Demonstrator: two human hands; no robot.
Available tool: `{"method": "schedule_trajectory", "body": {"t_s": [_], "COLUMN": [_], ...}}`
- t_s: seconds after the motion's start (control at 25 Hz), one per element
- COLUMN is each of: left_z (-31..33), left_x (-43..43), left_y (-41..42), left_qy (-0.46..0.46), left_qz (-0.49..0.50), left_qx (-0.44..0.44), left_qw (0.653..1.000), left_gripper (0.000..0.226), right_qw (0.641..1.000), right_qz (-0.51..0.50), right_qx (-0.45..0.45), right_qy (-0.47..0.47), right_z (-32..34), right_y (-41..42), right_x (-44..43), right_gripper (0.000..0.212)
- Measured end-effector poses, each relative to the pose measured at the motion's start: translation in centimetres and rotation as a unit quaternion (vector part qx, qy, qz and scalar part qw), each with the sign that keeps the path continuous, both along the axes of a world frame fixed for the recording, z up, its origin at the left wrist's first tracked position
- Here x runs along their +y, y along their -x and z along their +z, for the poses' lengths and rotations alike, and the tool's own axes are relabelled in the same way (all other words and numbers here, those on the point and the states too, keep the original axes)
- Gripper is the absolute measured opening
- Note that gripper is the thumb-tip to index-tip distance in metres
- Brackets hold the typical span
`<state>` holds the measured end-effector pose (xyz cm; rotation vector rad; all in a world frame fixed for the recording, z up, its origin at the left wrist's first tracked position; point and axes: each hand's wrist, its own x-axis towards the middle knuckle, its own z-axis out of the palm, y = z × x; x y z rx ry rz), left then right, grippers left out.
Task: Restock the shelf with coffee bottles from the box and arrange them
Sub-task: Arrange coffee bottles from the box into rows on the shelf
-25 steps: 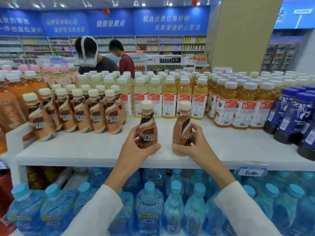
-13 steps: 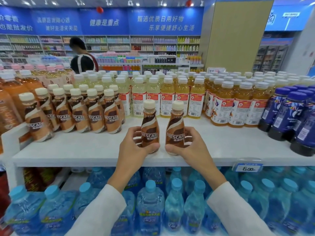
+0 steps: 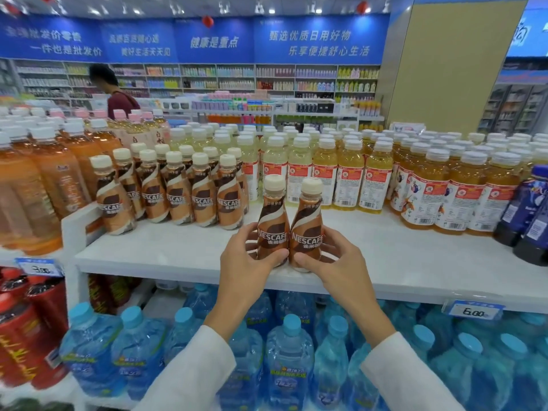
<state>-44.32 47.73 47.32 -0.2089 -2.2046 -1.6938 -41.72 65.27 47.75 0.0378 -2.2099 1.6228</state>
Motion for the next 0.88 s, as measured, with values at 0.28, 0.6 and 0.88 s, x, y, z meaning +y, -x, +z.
{"method": "schedule_trajectory", "body": {"t_s": [0.28, 0.6, 0.88], "left_z": [0.1, 0.7, 0.4], "left_x": [-10.5, -19.3, -20.1], "left_y": [0.7, 5.0, 7.0], "left_qy": [0.003, 0.043, 0.044], "left_qz": [0.119, 0.236, 0.271], "left_qx": [-0.003, -0.014, 0.009], "left_qw": [0.993, 0.971, 0.961], "left_gripper": [0.062, 0.056, 0.054], "right_qw": [0.998, 0.997, 0.996], "right_qz": [0.056, 0.071, 0.039], "right_qx": [0.002, 0.019, 0.022], "right_qy": [-0.016, -0.032, -0.077], "right_z": [0.3, 0.3, -0.2], "right_y": [3.5, 9.1, 11.3], "right_x": [-11.8, -22.7, -25.5], "right_gripper": [0.061, 0.059, 0.070]}}
